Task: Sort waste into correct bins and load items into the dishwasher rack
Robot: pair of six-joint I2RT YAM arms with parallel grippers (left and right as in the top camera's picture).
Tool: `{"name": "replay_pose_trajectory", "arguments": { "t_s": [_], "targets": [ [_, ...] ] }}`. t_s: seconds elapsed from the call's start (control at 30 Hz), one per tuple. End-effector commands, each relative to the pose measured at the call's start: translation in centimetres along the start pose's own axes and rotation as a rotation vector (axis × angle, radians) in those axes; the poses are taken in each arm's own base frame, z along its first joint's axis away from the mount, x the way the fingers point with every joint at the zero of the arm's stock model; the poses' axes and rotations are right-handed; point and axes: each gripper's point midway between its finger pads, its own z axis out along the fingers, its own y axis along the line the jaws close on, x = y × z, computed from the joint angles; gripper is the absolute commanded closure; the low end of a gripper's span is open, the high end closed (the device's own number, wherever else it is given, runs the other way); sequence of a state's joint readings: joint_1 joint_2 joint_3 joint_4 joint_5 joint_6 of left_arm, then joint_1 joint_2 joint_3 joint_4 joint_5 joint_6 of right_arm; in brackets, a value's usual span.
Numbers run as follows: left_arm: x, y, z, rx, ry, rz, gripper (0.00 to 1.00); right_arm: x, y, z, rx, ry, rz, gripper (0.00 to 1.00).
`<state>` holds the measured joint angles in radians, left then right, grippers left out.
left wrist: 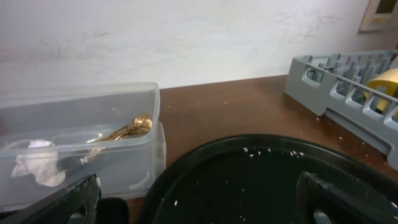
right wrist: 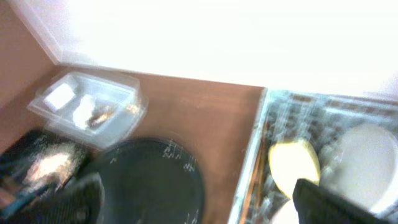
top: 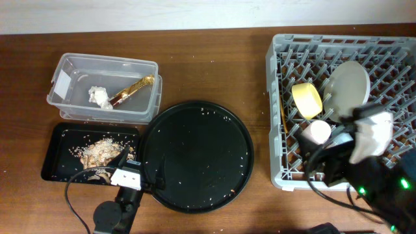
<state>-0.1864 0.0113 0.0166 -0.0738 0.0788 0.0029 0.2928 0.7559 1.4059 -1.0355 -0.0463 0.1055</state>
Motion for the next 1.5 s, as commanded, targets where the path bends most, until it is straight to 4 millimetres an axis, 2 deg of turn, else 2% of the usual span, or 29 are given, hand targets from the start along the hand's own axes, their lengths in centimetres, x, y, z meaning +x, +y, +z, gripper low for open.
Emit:
{"name": "replay_pose_trajectory", "arguments": {
  "t_s": [0.0, 0.03, 0.07, 0.1, 0.17, 0.27, 0.4, 0.47, 1.47],
  "targets": [
    [0.2, 0.0, 0.0, 0.005, 0.0, -0.01, 0.01, 4.0, -3.3, 1.5, 0.117, -0.087, 0.046, 0.02],
    [0.2, 0.0, 0.0, 0.005, 0.0, -0.01, 0.01, 5.9, -3.9, 2.1, 0.129, -0.101, 0.052, 0.02],
    [0.2, 0.0, 0.0, 0.005, 0.0, -0.01, 0.01, 9.3, -4.2, 3.2, 0.118, -0.099, 0.059, 0.02],
    [0.2, 0.0, 0.0, 0.005, 0.0, -0.01, 0.01, 11.7, -4.4, 3.9, 0.111, -0.098, 0.063, 0.02],
    [0.2, 0.0, 0.0, 0.005, 0.0, -0.01, 0.01, 15.0, -5.1, 5.3, 0.123, -0.139, 0.061, 0.02],
    [0.2, 0.0, 0.0, 0.005, 0.0, -0.01, 0.01, 17.6, -6.0, 7.7, 0.126, -0.265, 0.042, 0.01],
    [0.2, 0.0, 0.0, 0.005, 0.0, -0.01, 0.01, 20.5, -7.0, 11.1, 0.124, -0.297, 0.037, 0.02],
    [0.2, 0.0, 0.0, 0.005, 0.0, -0.01, 0.01, 20.2, -7.1, 11.4, 0.121, -0.346, 0.028, 0.02],
    [0.2, 0.0, 0.0, 0.005, 0.0, -0.01, 0.01, 20.4, -7.1, 11.5, 0.121, -0.337, 0.029, 0.02]
  ]
}}
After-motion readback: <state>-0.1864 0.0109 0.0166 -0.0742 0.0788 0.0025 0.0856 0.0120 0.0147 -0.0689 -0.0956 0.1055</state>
